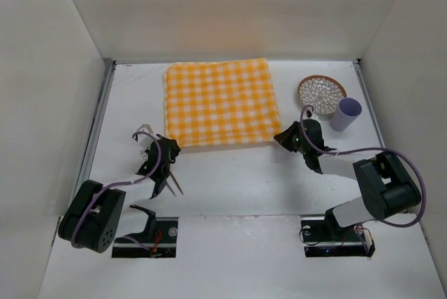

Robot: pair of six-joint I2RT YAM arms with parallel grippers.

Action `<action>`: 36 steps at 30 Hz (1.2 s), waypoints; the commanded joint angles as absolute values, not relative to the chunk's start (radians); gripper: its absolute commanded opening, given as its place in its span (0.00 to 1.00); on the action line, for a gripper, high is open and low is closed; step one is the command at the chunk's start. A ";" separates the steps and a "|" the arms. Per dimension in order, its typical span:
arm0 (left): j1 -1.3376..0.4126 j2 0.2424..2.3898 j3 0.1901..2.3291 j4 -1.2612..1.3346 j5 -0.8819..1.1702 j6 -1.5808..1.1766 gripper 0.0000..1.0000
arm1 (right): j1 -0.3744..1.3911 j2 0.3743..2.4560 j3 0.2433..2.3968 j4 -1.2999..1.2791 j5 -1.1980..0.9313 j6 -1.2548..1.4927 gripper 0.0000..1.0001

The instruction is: Set the dinner table for one person

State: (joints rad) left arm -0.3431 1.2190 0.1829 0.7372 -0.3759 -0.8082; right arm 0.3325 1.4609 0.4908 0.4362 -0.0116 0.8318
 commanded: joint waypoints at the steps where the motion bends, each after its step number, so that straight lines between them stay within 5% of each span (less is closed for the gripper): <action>1: -0.332 1.227 0.164 0.762 -0.416 -0.824 0.05 | 0.338 1.413 0.430 0.506 0.012 0.870 0.04; 8: -0.340 1.301 0.229 0.762 -0.413 -0.822 0.05 | 0.354 1.310 0.359 0.421 0.063 0.890 0.07; 17: -0.355 1.079 0.178 0.513 -0.426 -0.825 0.10 | 0.361 1.230 0.385 0.253 0.167 0.856 0.13; 23: -0.412 0.875 0.201 0.316 -0.419 -0.833 0.20 | 0.377 1.175 0.414 0.170 0.244 0.839 0.50; 28: -0.504 0.735 0.251 0.193 -0.531 -0.833 0.27 | 0.412 1.030 0.485 0.042 0.354 0.769 0.57; 34: -0.556 1.033 0.369 0.342 -0.523 -0.827 0.30 | 0.507 1.144 0.574 0.115 0.335 0.729 0.21; 36: -0.558 1.157 0.408 0.411 -0.494 -0.824 0.30 | 0.521 1.224 0.592 0.193 0.324 0.723 0.16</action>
